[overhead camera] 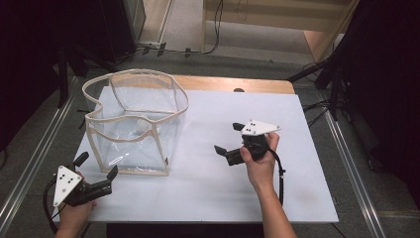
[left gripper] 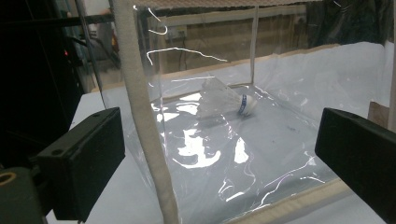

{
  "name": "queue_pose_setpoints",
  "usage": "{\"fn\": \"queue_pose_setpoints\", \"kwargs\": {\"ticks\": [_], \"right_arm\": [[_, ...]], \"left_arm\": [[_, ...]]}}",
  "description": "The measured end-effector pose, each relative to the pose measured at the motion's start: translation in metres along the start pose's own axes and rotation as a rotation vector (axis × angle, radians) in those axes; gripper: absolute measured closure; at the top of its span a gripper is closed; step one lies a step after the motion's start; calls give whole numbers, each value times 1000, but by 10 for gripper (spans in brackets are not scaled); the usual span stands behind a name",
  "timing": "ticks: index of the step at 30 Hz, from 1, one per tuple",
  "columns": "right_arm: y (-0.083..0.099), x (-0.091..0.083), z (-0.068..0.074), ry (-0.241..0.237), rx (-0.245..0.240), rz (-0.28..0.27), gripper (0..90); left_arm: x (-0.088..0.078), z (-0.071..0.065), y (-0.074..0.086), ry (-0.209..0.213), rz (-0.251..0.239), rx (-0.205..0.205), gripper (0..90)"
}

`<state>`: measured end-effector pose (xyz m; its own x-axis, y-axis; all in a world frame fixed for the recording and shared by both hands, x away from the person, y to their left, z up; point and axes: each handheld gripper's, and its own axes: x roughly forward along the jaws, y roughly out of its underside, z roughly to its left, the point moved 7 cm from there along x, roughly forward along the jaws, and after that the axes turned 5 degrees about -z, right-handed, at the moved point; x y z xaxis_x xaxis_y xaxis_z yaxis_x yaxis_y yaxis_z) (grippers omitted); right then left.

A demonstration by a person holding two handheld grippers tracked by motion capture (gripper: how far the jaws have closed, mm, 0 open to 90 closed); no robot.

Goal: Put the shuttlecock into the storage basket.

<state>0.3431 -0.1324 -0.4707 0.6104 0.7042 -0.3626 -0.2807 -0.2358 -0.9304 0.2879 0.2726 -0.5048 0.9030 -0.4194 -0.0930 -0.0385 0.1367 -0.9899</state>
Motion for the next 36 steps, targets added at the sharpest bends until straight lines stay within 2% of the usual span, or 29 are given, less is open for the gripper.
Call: {"fn": "queue_pose_setpoints", "kwargs": {"ticks": [19,36], "right_arm": [[29,-27,-14,54,42,-9,0],[52,-58,-30,116,63,-15,0]], "left_arm": [[0,0,0,-2,5,2,23],[0,0,0,-3,6,2,23]]}}
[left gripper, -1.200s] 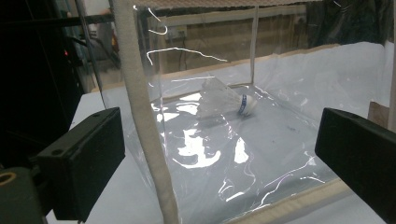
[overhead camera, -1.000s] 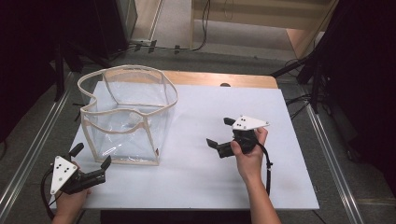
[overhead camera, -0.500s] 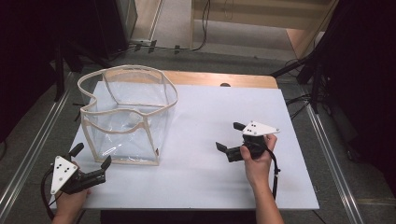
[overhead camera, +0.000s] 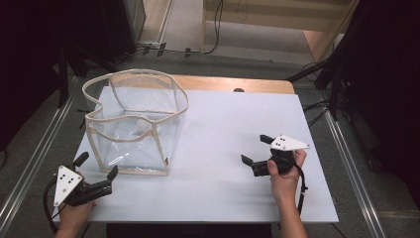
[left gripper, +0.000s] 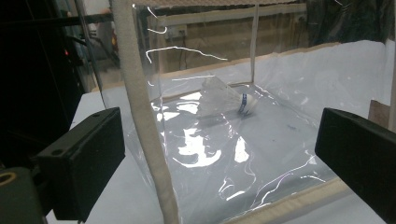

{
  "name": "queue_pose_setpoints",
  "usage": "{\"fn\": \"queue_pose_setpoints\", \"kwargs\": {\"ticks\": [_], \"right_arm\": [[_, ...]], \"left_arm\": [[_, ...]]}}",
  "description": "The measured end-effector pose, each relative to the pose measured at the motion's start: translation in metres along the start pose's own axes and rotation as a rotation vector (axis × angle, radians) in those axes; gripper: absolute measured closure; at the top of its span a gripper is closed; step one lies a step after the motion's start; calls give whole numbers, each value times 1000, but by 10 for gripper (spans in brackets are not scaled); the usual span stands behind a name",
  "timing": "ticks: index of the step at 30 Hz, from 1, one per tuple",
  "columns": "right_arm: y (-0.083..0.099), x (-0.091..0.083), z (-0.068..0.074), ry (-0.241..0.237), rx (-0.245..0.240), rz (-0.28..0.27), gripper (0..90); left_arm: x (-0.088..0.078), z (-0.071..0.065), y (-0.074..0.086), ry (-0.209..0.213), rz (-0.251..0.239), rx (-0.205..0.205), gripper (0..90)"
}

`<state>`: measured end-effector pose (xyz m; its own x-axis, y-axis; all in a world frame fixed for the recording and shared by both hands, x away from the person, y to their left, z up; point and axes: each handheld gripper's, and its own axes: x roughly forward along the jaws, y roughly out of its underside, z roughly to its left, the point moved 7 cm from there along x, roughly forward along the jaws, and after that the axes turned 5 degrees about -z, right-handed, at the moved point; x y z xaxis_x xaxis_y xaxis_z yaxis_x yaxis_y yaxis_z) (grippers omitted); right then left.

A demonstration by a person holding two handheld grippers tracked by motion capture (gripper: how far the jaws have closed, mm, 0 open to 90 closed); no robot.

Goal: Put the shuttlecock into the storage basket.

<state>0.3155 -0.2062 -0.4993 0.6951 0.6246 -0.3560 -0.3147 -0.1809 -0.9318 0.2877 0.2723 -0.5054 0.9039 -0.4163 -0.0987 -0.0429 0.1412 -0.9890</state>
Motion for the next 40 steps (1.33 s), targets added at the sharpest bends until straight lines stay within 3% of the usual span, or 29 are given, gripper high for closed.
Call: {"fn": "queue_pose_setpoints", "kwargs": {"ticks": [24,34,40], "right_arm": [[37,-42,-28,83,61,-2,0],[53,-64,-43,117,96,-44,0],[67,-74,-51,160,98,-29,0]], "left_arm": [[0,0,0,0,0,-2,23],[0,1,-1,7,-4,-10,23],[0,2,-1,10,-6,-17,23]]}}
